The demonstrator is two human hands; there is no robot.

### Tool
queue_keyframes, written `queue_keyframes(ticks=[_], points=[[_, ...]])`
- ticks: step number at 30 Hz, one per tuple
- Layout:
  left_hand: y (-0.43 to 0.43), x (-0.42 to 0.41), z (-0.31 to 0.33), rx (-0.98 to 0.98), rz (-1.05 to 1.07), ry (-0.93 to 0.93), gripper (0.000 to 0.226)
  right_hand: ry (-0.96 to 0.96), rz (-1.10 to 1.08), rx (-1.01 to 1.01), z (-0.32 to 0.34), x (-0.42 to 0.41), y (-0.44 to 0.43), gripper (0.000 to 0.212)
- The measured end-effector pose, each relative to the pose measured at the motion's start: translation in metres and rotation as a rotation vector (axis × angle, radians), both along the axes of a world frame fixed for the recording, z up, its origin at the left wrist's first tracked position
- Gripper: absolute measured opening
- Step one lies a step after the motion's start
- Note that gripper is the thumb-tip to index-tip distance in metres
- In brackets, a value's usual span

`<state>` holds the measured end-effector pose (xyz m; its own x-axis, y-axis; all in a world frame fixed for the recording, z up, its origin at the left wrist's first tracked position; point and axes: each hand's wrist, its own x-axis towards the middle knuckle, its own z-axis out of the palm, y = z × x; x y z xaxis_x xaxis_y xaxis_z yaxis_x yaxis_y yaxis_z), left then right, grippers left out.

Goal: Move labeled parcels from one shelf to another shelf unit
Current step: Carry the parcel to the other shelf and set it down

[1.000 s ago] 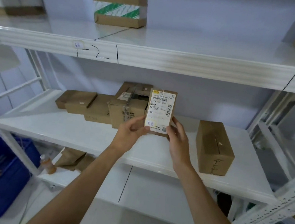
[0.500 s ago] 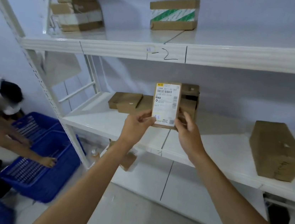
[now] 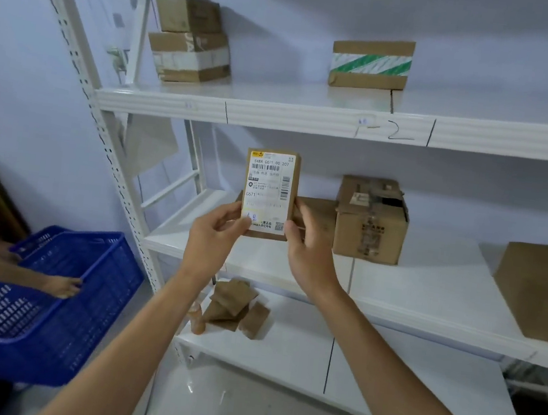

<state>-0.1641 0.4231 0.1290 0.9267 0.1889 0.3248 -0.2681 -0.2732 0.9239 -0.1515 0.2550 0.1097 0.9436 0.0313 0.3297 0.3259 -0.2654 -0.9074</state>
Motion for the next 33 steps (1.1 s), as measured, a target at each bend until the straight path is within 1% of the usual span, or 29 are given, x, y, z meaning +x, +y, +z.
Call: queue_keyframes(ticks=[6,10,15,19,28,33], points=[[0.024,0.012,0.016,-0.042,0.038,-0.075,0.030,-0.139,-0.025,-0.092,0.021,0.020,0.029,0.044],[0.034,0.029,0.043,-0.052,0.060,-0.129,0.030,-0.266,-0.062,-0.151,0.047,0.040,0.039,0.046],[0.048,0.056,0.081,0.018,0.089,-0.222,0.031,-0.340,-0.048,-0.140,0.085,0.071,0.048,0.049],[0.056,0.073,0.103,0.089,0.114,-0.276,0.035,-0.453,-0.063,-0.155,0.111,0.094,0.058,0.047],[0.077,0.102,0.146,0.103,0.187,-0.333,0.037,-0.478,-0.034,-0.137,0.146,0.136,0.100,0.045],[0.110,0.144,0.151,0.053,0.120,-0.333,0.039,-0.460,-0.049,-0.100,0.157,0.158,0.123,0.044]])
